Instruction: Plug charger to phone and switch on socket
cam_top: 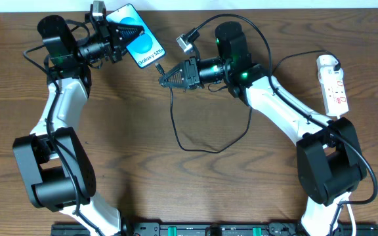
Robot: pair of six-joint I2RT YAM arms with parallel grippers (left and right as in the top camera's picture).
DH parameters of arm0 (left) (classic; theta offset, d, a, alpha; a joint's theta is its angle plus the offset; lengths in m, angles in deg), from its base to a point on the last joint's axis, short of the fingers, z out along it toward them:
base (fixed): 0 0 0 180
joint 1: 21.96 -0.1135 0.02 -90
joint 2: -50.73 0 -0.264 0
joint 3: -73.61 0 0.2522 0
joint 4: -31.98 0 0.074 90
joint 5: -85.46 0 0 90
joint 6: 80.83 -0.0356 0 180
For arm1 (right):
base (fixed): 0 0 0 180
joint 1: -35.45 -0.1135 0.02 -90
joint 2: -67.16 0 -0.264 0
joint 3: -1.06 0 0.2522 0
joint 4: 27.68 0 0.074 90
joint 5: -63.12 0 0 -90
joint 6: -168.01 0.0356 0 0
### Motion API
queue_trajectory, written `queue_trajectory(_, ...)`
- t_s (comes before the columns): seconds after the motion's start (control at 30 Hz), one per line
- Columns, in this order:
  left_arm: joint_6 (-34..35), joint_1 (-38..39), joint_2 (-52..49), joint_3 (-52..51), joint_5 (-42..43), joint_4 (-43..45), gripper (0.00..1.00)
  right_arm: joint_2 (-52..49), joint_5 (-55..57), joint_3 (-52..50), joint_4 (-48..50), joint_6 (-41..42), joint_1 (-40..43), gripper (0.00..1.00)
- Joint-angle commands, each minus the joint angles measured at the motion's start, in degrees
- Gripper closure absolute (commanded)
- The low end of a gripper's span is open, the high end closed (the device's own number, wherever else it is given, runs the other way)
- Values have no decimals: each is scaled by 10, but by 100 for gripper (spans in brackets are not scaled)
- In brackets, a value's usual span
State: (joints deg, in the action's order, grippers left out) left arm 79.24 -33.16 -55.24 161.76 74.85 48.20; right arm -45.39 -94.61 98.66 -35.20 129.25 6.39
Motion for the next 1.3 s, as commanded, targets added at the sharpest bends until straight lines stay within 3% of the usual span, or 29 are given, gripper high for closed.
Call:
queue_trajectory(0.0, -9, -1, 7, 8, 12, 5, 93, 6, -8, 2, 0, -12, -3, 99)
queue_trajectory(1.27, -9, -1, 7, 8, 12, 5, 93, 6, -8, 2, -13, -16, -3, 99)
